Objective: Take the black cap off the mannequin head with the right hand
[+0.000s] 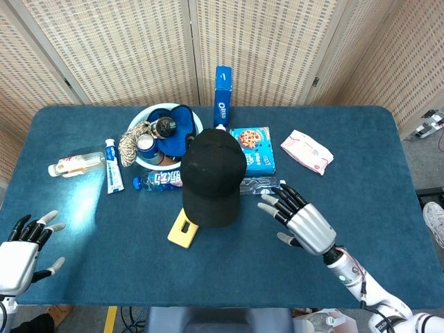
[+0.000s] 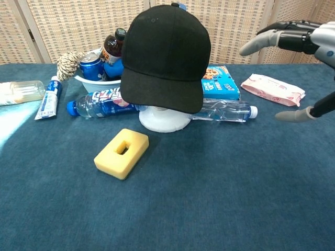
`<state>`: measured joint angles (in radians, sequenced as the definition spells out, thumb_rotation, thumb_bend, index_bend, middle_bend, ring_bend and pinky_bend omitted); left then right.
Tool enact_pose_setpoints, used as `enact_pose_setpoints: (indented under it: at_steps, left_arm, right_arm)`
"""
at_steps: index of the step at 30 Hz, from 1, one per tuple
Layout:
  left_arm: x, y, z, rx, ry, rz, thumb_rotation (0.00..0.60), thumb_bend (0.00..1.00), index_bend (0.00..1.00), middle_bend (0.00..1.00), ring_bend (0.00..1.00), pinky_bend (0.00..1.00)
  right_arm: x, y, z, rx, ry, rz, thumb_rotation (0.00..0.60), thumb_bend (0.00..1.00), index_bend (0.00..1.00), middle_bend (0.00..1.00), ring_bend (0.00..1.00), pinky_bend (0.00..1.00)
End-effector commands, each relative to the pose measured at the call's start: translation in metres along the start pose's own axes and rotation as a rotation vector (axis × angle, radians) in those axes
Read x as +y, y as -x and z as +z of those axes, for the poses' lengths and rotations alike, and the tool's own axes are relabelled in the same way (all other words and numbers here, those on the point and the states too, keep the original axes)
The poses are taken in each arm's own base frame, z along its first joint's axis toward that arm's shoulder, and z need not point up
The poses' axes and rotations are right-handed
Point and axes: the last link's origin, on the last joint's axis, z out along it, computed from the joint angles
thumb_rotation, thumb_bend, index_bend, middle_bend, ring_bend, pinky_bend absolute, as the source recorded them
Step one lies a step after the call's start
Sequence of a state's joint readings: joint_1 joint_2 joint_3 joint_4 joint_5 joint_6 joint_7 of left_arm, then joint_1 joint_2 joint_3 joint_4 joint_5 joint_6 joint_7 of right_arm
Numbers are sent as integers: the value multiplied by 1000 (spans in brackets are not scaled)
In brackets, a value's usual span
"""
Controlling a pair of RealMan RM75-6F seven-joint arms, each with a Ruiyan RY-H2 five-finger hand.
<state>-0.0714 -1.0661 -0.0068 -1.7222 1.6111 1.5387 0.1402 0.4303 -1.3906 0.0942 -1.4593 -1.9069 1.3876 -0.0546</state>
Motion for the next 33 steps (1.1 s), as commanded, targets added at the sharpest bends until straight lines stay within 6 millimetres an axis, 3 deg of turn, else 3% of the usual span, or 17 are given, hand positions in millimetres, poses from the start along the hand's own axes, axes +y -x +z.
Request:
enact_pose_setpoints:
  at_steps: [1, 33]
  left_arm:
    - [0, 0, 1, -2, 2, 1, 600, 170, 296, 145, 179, 61]
    - [-4, 1, 5, -24, -7, -11, 600, 170, 296, 145, 179, 62]
  right_arm:
    - [-5, 7, 9, 24, -27, -18, 600, 0, 187, 156, 65, 96]
    - [-43, 55, 84, 85, -207, -110, 600, 0, 170, 145, 58, 80]
